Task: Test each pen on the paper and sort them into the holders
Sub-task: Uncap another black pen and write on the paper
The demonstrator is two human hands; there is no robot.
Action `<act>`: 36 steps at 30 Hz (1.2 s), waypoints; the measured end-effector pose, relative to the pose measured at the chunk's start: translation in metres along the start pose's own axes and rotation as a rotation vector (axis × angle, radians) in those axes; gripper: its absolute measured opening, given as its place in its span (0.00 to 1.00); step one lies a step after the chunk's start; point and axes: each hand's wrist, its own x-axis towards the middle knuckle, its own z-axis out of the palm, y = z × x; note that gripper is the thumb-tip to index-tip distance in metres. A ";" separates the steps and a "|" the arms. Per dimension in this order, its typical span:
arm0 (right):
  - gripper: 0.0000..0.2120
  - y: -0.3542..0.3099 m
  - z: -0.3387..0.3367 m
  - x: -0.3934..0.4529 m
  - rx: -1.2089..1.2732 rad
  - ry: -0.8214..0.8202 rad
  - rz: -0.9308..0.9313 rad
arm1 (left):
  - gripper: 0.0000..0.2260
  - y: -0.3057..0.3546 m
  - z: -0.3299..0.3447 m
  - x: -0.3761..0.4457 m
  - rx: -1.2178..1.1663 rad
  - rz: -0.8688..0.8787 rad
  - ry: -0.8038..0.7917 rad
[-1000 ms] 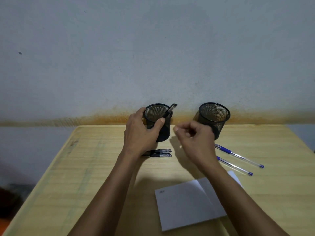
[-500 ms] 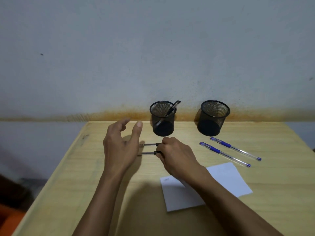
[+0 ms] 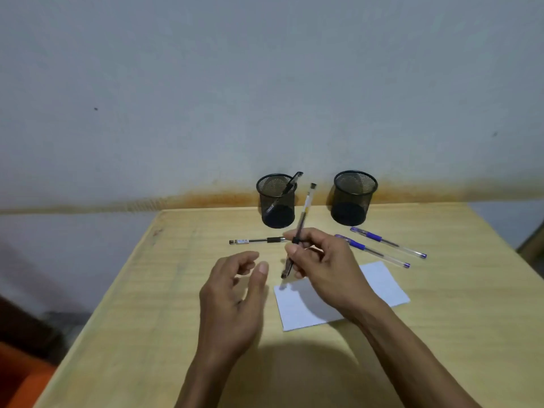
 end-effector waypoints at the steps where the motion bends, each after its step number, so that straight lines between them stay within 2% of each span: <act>1: 0.05 -0.002 -0.004 -0.009 0.082 0.035 0.031 | 0.07 0.005 0.004 -0.005 0.004 0.019 -0.086; 4: 0.03 -0.006 -0.013 -0.031 0.136 0.125 0.073 | 0.08 0.014 0.012 -0.018 0.018 0.118 -0.206; 8: 0.06 -0.006 -0.019 -0.053 0.185 0.155 0.116 | 0.05 0.020 0.018 -0.028 0.091 0.167 -0.201; 14: 0.07 0.000 -0.026 -0.064 0.057 0.173 0.060 | 0.04 0.028 0.017 -0.038 0.073 0.186 -0.190; 17: 0.10 -0.002 -0.054 -0.052 0.331 0.423 0.113 | 0.03 0.022 0.006 -0.039 0.142 0.218 -0.092; 19: 0.12 -0.007 -0.089 -0.041 0.459 0.539 0.102 | 0.03 0.008 -0.011 -0.035 0.157 0.158 0.001; 22: 0.10 -0.006 -0.108 -0.037 0.480 0.502 0.080 | 0.06 -0.015 -0.026 -0.019 0.213 0.034 -0.008; 26: 0.11 0.011 -0.076 -0.044 0.334 0.415 0.123 | 0.05 -0.037 -0.014 0.013 0.359 -0.061 -0.101; 36: 0.12 0.023 -0.043 -0.060 0.154 0.383 0.192 | 0.06 -0.067 0.010 0.066 0.565 -0.102 -0.214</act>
